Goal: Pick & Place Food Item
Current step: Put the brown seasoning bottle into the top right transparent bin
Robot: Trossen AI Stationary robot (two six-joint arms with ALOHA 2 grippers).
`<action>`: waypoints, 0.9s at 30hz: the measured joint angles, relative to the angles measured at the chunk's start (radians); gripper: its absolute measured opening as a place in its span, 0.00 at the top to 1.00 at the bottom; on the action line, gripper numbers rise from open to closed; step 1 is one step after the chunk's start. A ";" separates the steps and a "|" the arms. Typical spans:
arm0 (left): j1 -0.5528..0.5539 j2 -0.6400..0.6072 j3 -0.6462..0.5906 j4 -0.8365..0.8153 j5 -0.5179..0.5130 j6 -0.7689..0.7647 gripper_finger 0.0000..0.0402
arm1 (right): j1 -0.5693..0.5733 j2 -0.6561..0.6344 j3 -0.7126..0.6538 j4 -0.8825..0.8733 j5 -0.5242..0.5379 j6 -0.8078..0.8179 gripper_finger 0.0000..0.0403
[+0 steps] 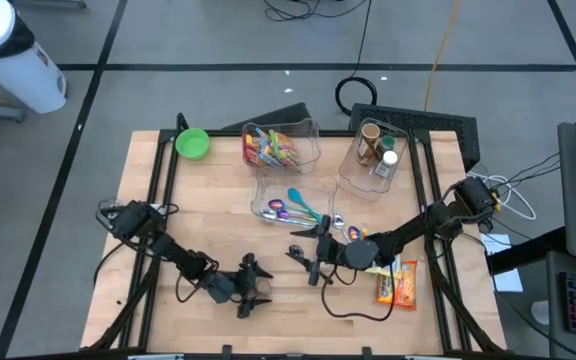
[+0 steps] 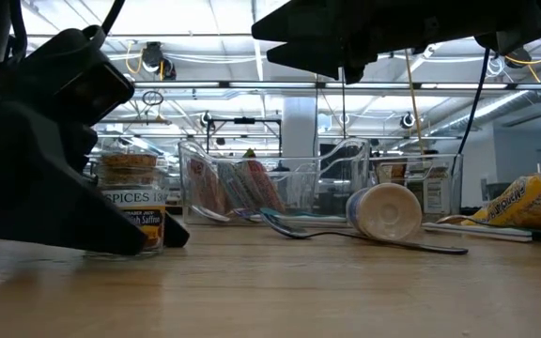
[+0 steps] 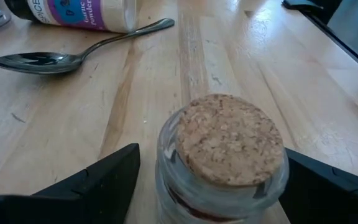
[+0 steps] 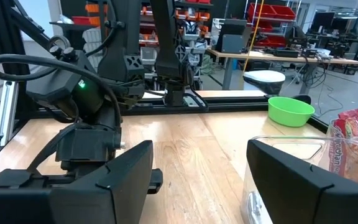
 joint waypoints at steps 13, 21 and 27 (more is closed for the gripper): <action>-0.001 0.000 0.001 -0.055 -0.018 -0.013 0.14 | 0.000 0.000 0.000 -0.004 0.000 0.000 0.37; 0.001 -0.005 -0.001 -0.067 -0.050 -0.035 0.40 | 0.000 0.000 0.000 -0.008 0.000 0.000 0.37; 0.011 -0.054 -0.003 -0.098 -0.016 0.020 0.53 | 0.000 0.000 0.000 -0.008 0.000 0.000 0.37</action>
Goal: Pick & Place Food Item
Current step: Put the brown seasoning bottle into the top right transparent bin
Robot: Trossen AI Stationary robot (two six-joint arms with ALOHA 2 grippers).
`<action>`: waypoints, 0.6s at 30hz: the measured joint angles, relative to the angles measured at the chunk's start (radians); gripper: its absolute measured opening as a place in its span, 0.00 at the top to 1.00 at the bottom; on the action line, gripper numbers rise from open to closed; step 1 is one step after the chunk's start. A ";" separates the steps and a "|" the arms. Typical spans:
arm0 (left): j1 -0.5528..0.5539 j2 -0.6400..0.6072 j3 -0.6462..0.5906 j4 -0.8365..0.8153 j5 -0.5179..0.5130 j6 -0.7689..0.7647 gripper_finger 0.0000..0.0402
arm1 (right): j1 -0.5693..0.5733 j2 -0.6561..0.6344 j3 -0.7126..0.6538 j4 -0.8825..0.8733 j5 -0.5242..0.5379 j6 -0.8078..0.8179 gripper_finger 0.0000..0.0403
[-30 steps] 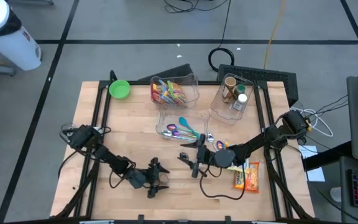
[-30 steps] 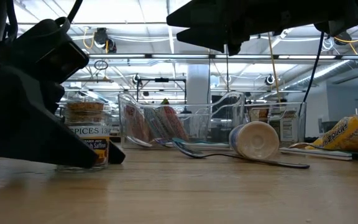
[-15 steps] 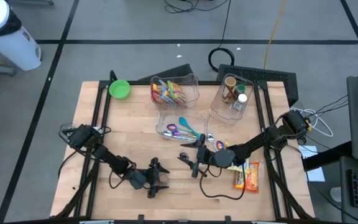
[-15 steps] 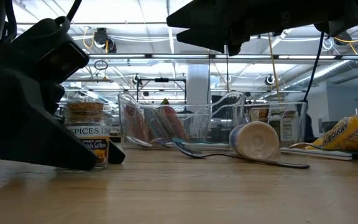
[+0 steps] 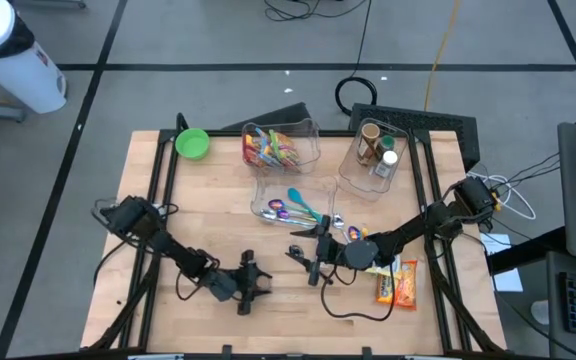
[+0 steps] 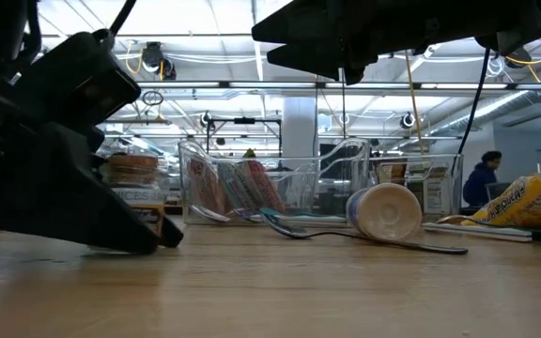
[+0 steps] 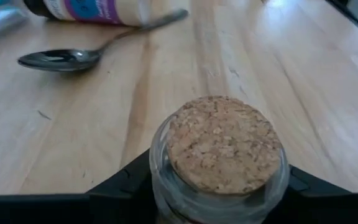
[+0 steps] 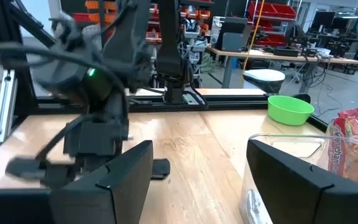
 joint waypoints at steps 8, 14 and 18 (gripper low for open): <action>0.096 -0.237 -0.003 -0.284 0.242 0.047 0.53 | 0.003 0.000 0.000 -0.030 -0.056 -0.062 0.37; 0.220 -0.426 0.001 -0.489 0.509 0.094 0.53 | 0.003 0.000 0.000 -0.067 -0.192 -0.167 0.37; 0.321 -0.507 0.066 -0.654 0.662 0.098 0.53 | 0.008 0.000 0.037 -0.163 -0.213 -0.279 0.37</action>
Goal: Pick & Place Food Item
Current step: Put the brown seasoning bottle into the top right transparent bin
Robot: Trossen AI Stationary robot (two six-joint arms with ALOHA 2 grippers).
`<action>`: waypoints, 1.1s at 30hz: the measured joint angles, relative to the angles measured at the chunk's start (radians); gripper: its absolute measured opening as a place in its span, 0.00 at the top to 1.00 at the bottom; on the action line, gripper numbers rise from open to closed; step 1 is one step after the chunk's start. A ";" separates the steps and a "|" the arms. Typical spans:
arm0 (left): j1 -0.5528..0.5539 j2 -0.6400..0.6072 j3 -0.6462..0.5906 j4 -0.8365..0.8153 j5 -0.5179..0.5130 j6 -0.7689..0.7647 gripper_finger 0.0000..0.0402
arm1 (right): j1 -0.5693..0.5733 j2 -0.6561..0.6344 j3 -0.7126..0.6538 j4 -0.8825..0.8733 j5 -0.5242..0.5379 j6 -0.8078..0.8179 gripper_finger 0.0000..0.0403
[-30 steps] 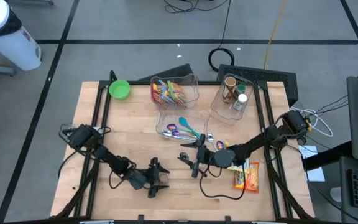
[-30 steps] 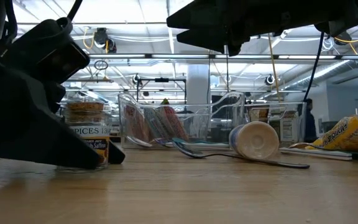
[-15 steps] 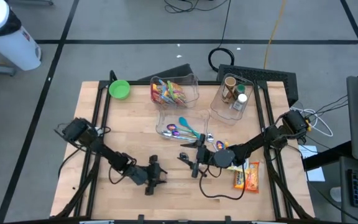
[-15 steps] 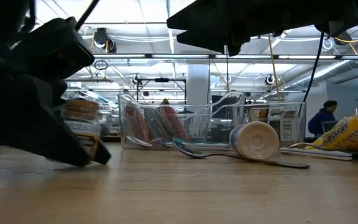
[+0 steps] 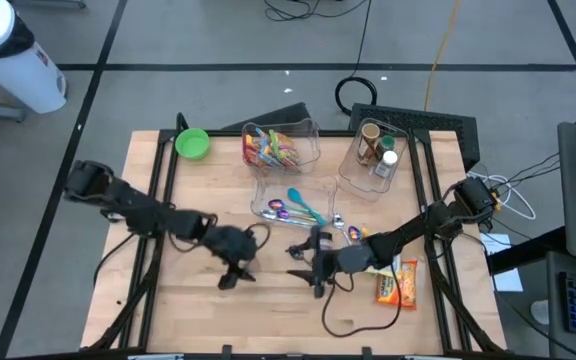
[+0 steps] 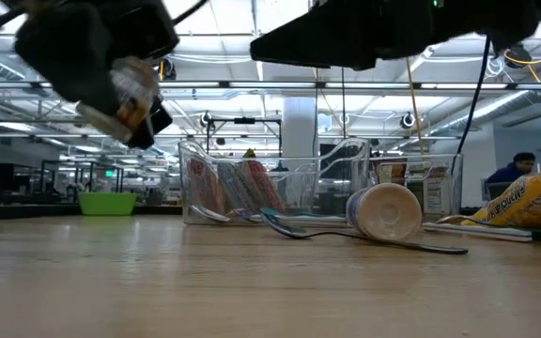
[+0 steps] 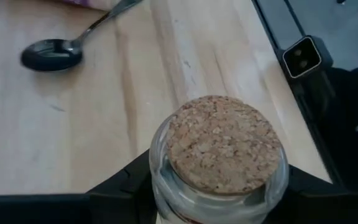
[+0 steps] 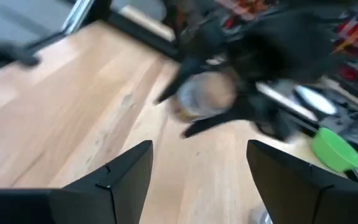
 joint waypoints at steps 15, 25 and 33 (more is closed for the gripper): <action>0.137 0.004 0.282 -0.316 0.260 0.054 0.53 | -0.046 0.000 0.164 -0.273 -0.129 -0.238 0.37; 0.125 0.071 0.282 -0.310 0.256 0.030 0.53 | -0.055 0.000 0.164 -0.168 -0.169 -0.299 0.37; 0.128 0.077 0.282 -0.237 0.259 0.053 0.53 | -0.062 0.000 0.164 -0.164 -0.212 -0.266 0.37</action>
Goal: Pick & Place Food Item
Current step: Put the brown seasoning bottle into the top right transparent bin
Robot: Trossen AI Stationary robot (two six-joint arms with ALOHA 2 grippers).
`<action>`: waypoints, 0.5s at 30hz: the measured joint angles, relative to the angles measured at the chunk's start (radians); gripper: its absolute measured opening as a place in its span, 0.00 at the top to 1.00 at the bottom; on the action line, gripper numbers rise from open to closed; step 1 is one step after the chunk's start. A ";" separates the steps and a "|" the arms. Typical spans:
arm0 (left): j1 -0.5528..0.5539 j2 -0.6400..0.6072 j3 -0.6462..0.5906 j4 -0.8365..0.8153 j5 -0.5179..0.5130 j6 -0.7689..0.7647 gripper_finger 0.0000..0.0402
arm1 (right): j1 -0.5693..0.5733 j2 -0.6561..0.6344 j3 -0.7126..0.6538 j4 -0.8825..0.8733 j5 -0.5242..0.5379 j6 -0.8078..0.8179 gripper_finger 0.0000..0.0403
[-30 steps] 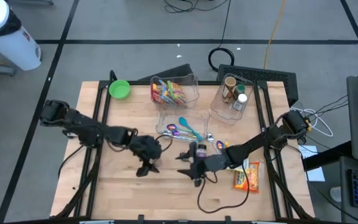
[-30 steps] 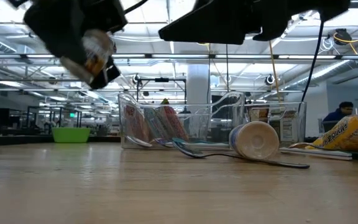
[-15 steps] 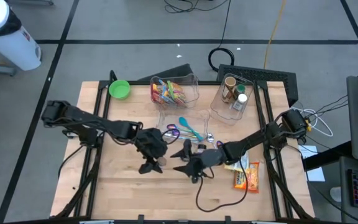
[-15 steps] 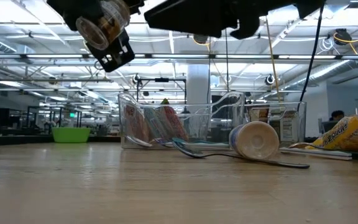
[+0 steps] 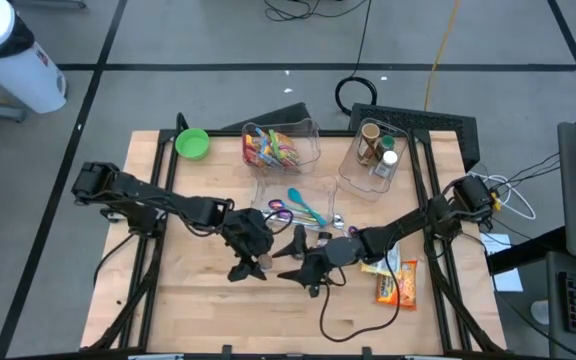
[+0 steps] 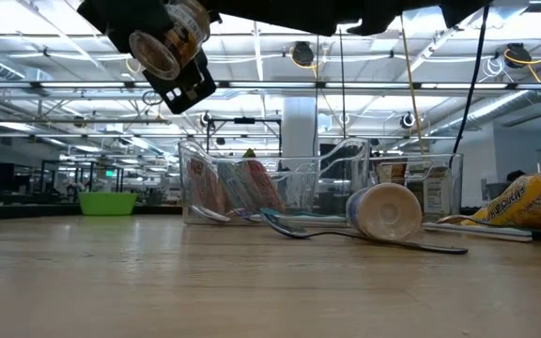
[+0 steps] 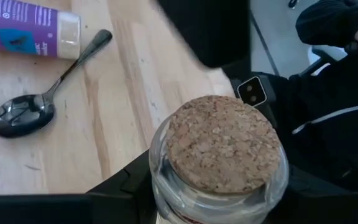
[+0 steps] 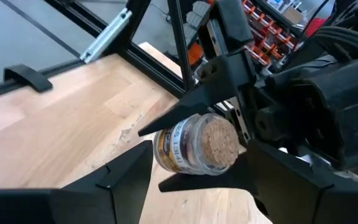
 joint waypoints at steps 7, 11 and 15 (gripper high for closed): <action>0.001 0.000 0.000 0.016 0.002 0.010 0.53 | -0.018 0.000 0.000 0.015 -0.046 0.029 0.37; 0.005 0.000 0.000 0.045 -0.001 0.008 0.53 | -0.018 0.000 0.000 0.024 -0.083 0.031 0.37; 0.024 0.000 0.000 0.055 -0.001 0.007 0.53 | -0.018 0.000 0.000 0.019 -0.094 0.075 0.37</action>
